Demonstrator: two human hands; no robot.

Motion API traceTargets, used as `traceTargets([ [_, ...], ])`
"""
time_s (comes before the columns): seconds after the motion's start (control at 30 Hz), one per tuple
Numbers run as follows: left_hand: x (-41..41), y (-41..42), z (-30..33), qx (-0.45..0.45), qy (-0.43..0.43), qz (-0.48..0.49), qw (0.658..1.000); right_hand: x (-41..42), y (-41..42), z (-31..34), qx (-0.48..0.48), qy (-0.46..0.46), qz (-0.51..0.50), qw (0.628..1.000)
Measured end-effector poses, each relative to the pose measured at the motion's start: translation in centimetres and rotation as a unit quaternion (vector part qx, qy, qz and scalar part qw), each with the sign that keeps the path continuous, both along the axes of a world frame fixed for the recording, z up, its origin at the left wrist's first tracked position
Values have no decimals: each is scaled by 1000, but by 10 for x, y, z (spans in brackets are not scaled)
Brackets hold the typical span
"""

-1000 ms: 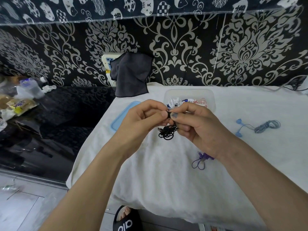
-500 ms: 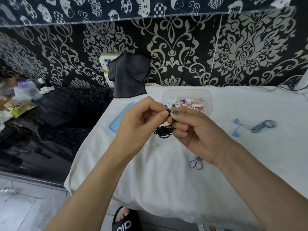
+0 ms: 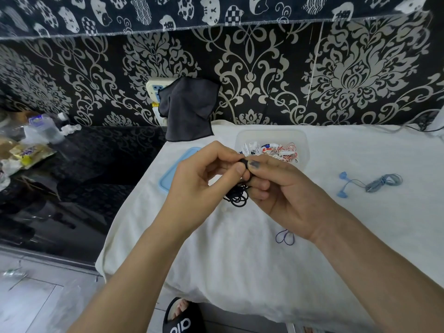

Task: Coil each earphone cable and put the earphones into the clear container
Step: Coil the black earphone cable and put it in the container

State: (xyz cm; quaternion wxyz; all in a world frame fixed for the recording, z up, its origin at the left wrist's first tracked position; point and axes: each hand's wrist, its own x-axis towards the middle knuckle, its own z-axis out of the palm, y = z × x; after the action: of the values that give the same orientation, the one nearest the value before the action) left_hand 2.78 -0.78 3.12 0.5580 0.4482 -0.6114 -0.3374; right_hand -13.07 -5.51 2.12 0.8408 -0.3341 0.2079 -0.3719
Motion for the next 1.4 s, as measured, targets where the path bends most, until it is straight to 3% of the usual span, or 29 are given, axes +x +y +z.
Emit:
traceTargets([
  [0.4,-2,-2,3,-18,-52,11,998,-7,2,6,-81,66,-41,994],
  [0.77,-4,-4,3,-14,-67,20,997,-7,-4,1,-43,54,-32,997],
  [1.17,-10,-11,4,19,-32,28,999,-9,-9,-2,-31,33,-38,998],
  [1.4,-16,-24,2,74,-6,30,997,-8,-17,-3,-35,69,-74,994],
])
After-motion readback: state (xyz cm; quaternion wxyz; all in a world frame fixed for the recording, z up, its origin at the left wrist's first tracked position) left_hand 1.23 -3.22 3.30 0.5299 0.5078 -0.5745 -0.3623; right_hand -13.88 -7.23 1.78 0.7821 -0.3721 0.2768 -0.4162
